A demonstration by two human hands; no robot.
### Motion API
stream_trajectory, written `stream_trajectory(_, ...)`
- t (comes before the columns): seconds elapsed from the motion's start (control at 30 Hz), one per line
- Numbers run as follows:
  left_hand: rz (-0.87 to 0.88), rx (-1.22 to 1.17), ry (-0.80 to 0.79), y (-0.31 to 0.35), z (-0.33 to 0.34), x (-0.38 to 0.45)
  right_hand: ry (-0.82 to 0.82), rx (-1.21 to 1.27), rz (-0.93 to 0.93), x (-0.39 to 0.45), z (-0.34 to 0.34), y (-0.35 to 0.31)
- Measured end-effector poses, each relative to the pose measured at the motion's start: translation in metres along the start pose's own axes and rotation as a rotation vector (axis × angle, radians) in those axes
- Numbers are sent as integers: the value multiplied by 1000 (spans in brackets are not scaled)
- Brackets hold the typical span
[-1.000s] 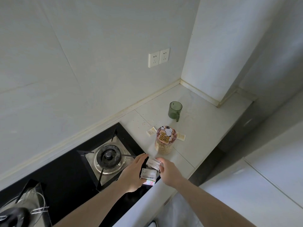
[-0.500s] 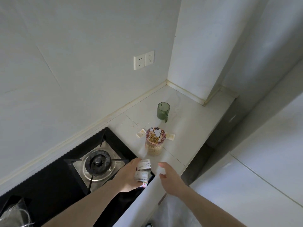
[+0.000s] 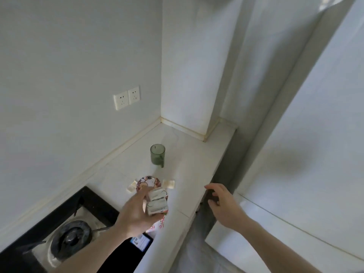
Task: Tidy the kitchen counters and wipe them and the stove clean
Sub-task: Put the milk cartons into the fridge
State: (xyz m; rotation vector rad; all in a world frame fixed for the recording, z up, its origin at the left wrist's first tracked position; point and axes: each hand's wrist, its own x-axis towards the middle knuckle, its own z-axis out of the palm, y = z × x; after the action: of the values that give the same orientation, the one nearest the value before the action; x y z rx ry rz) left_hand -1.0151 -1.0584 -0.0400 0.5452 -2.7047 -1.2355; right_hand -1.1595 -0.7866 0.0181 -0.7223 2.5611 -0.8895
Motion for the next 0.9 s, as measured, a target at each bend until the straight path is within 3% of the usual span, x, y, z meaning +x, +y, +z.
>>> stream_trajectory(0.27, 270, -101, 114, 153, -34, 67, 237, -423, -145, 30, -141, -1)
stream_trajectory(0.43, 347, -173, 160, 218, -49, 97, 301, -837, -182, 53, -195, -12)
stream_trajectory(0.67, 358, -193, 235, 263, -56, 119, 133, -1447, 27, 78, -229, -13)
stream_trajectory(0.8, 349, -200, 245, 268, -58, 124, 11, -1643, 165, 82, -234, -13)
stream_trajectory(0.9, 346, -194, 239, 266, -60, 124, 17, -1663, 201, 88, -229, -15)
